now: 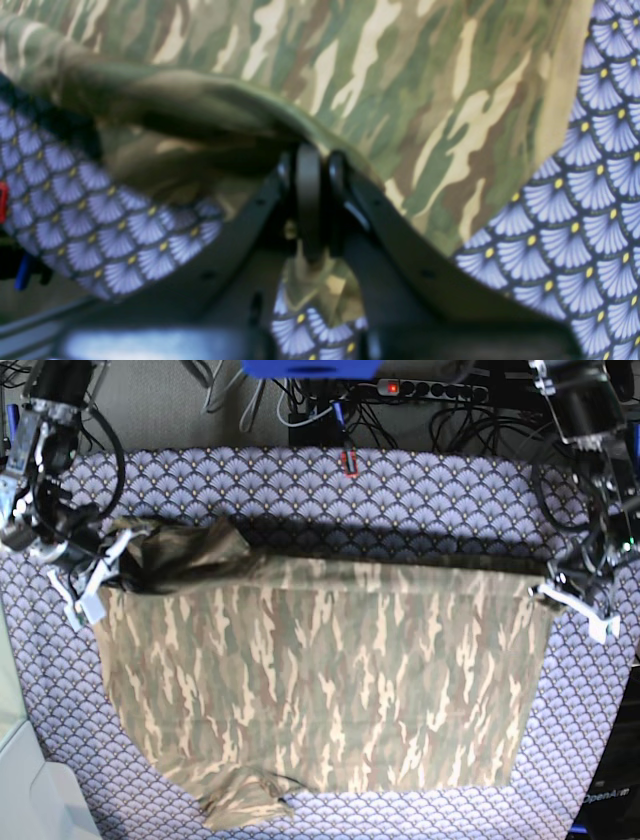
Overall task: Fold the T-shirt properly
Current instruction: 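Lay the lifted collar edge down across the shirt body with both grippers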
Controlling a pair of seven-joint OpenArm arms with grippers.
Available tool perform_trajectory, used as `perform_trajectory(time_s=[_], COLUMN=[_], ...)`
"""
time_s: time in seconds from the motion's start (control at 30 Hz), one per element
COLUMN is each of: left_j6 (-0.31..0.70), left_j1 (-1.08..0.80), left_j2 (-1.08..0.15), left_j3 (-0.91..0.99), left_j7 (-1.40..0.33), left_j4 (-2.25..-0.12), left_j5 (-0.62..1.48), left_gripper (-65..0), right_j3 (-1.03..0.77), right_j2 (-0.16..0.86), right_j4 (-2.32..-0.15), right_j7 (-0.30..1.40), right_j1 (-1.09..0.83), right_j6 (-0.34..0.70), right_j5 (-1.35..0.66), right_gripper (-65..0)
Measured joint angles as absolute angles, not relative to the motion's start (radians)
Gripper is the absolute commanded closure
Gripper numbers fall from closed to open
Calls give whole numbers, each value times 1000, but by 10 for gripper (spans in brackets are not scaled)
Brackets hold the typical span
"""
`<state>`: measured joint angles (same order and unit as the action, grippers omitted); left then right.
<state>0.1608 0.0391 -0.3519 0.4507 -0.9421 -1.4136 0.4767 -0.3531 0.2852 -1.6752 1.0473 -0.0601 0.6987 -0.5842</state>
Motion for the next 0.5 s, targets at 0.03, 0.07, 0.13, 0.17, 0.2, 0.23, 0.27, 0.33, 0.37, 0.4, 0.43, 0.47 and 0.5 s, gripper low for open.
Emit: perform_trajectory(time_s=[0.03,0.07,0.13,0.17,0.2,0.23,0.27,0.33,0.37,0.4,0.43,0.47,0.5], left_j6=[161,161,160,159,161,161,162,169,168,168,169,170,169], left_j1=[61,81,104,111,121,133,147,179,191,201,208,214,219], left_j2=[-357,-358,-358,-358,-357,-354,-352,-354,-355,-354,-352,-349,-348], left_j3=[436,425,413,411,410,411,411,391,371,353,339,327,319], left_j7=[-938,-933,-931,-933,-940,-943,-942,-937,-937,-933,-931,-932,-936], left_j4=[-1395,-1378,-1357,-1353,-1349,-1346,-1346,-1346,-1346,-1346,-1346,-1346,-1346], left_j5=[477,477,476,467,446,417,384,337,314,296,291,276,261], left_gripper=[-6,-6,-6,-6,-6,-6,-6,-6,-6,-6,-6,-6,-6], right_j3=[-336,-314,-281,-271,-260,-249,-240,-207,-186,-168,-149,-126,-108], right_j2=[295,306,318,318,318,318,319,336,345,355,362,370,375], right_j4=[-1656,-1639,-1610,-1599,-1584,-1568,-1547,-1504,-1485,-1470,-1458,-1443,-1427], right_j7=[1050,1046,1037,1037,1036,1038,1037,1036,1039,1036,1016,993,985], right_j1=[-41,-19,25,41,58,73,89,126,144,162,175,187,197], right_j6=[698,699,699,698,698,699,699,698,698,699,699,698,698], right_j5=[-582,-582,-583,-584,-584,-583,-584,-583,-582,-580,-580,-583,-583], right_gripper=[0,0,0,0,0,0,0,0,0,0,0,0,0])
